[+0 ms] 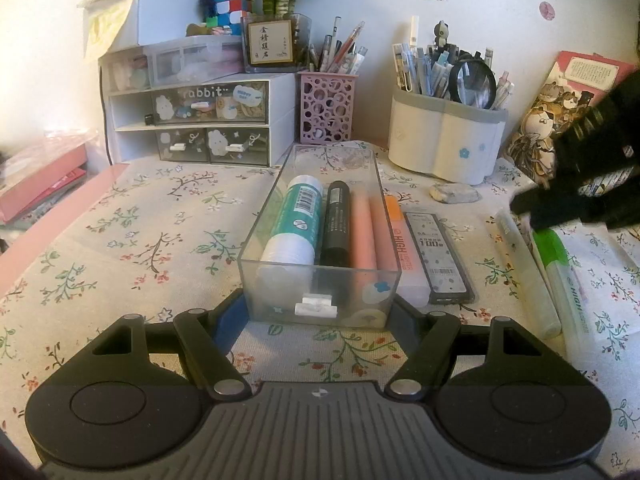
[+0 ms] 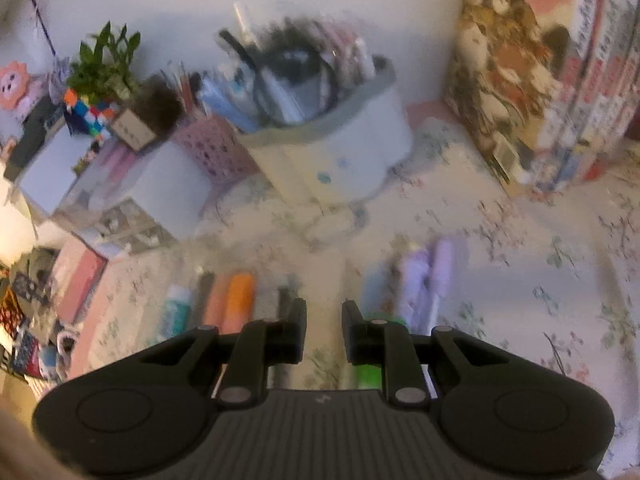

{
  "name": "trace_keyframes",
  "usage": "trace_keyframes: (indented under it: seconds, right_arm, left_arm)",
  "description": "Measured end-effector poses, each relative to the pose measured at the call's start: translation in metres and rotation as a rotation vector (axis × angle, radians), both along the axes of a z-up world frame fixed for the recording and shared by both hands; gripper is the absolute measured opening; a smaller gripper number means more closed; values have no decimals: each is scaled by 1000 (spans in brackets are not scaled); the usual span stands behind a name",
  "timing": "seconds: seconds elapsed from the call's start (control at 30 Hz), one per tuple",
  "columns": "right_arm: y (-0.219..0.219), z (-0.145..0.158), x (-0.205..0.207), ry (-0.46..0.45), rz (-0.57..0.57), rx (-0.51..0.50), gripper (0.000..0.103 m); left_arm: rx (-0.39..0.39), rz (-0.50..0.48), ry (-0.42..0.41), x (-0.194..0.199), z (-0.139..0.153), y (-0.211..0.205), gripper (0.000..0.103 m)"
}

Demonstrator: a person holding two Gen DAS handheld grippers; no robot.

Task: Organize stationery
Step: 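Grasp the translucent white pen with the right gripper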

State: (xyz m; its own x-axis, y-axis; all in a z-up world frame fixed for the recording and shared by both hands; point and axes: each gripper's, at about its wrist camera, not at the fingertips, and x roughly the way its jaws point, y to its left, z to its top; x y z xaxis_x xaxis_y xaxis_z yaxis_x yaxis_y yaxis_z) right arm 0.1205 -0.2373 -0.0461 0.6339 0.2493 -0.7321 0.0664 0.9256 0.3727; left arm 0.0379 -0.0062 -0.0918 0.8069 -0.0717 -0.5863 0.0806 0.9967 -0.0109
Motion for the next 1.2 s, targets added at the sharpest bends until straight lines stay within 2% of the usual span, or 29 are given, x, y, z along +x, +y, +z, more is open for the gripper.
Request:
trace_keyframes:
  seconds: [0.27,0.53,0.6,0.77,1.2]
  right_arm:
    - [4,-9,-12,16,31,-62,5]
    - [17,-14,-4,32,66,-126,5]
    - [23,-19,1,55,70,-176,5]
    - [42,-21,4,32,89,-286,5]
    - [18,-19,2,27,21,-82,4]
  left_arm:
    - [-3,-2,0,0,0,2,72]
    - [2,-2,0,1,0,0,72]
    - [2,-3,0,1,0,0,72]
    - [5,-2,0,1,0,0,72]
    - [9,-1,1,1,0,0,72]
